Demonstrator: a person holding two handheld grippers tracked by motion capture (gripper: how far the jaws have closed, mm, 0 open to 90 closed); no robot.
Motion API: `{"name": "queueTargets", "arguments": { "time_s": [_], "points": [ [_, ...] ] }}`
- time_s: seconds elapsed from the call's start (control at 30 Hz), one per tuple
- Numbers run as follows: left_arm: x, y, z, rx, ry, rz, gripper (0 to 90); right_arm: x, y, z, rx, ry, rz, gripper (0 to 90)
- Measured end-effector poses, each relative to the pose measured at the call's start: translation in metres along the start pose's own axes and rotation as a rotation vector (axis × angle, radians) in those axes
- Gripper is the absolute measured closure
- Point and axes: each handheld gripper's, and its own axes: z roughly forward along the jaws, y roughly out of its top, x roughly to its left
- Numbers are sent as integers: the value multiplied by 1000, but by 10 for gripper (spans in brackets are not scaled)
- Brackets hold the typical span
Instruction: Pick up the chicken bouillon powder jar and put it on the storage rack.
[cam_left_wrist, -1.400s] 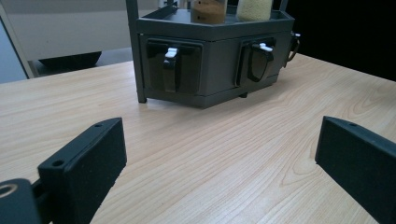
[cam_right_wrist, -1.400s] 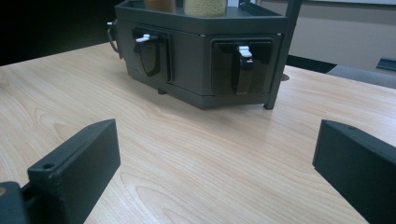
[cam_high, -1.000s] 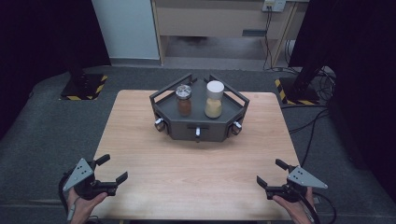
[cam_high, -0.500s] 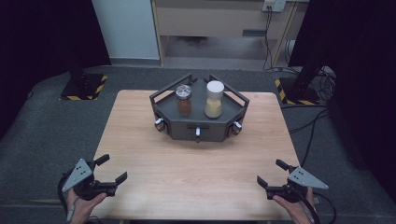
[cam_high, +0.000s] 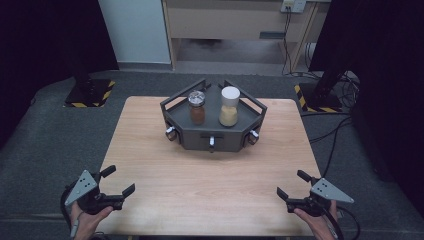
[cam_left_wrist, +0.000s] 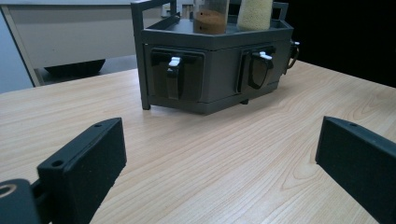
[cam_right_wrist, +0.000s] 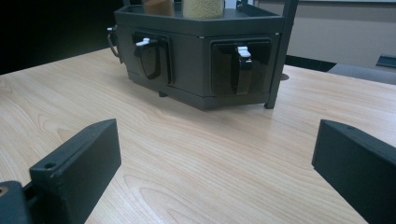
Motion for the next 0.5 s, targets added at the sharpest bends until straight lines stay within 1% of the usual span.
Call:
{"name": "queueTargets", "arguments": {
  "time_s": [0.2, 0.5],
  "points": [
    [0, 0, -1, 1, 4, -3, 5, -1, 0, 0, -5, 2, -10, 19],
    [-1, 0, -1, 6, 2, 0, 5, 0, 0, 0, -4, 0, -12, 19]
  ]
}}
